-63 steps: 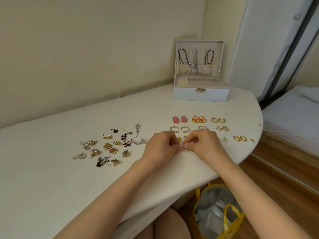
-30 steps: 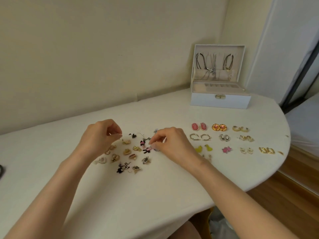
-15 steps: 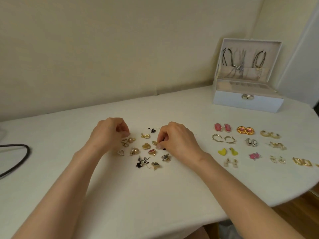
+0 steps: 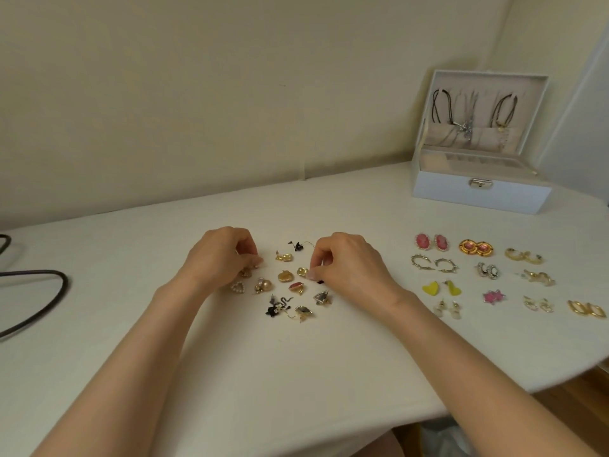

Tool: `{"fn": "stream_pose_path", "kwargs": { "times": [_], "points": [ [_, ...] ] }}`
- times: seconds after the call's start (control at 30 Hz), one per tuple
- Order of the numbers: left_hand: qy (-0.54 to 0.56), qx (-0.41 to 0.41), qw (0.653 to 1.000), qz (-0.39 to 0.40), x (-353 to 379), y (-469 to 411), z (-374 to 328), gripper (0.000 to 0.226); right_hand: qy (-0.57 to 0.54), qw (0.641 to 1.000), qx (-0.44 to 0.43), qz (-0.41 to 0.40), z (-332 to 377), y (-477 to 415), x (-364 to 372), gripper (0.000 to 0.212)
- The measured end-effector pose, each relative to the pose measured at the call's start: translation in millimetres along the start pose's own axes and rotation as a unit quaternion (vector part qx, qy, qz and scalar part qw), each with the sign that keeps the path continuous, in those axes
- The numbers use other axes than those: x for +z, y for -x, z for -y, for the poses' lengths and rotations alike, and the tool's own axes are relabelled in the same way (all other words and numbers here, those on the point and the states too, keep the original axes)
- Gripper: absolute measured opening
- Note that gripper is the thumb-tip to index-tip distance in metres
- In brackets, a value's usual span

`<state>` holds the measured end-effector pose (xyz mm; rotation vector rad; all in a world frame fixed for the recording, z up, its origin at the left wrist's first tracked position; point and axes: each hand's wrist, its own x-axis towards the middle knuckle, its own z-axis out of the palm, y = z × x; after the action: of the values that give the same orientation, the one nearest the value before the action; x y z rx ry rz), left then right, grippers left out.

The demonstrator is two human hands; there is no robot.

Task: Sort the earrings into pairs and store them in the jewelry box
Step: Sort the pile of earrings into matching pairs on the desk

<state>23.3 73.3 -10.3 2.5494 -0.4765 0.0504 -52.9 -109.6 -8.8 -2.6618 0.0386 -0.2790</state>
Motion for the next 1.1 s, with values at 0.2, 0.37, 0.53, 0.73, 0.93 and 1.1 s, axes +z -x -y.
{"fn": "stream_pose_path", "kwargs": {
  "times": [0.2,0.37,0.53,0.73,0.93,1.1],
  "points": [
    [0.008,0.004,1.000,-0.026,-3,-2,7,0.014,0.001,1.000,-0.002,0.017,-2,2,-2,0.007],
    [0.000,-0.017,0.998,-0.056,-16,-2,18,0.019,-0.010,1.000,-0.018,0.007,0,1,-8,0.006],
    [-0.026,-0.051,0.997,0.051,-13,1,15,0.019,-0.042,0.999,-0.031,0.009,8,1,-8,0.009],
    [-0.019,-0.055,0.997,0.052,-13,2,15,0.025,-0.074,0.994,-0.081,0.031,33,-3,0,0.011],
    [-0.012,-0.064,0.997,0.041,-13,2,15,0.025,-0.040,0.991,-0.103,0.075,50,-13,10,0.012],
    [-0.006,-0.063,0.998,0.026,-15,2,14,0.022,0.000,0.991,-0.106,0.085,55,-17,18,0.009]
  ]
}}
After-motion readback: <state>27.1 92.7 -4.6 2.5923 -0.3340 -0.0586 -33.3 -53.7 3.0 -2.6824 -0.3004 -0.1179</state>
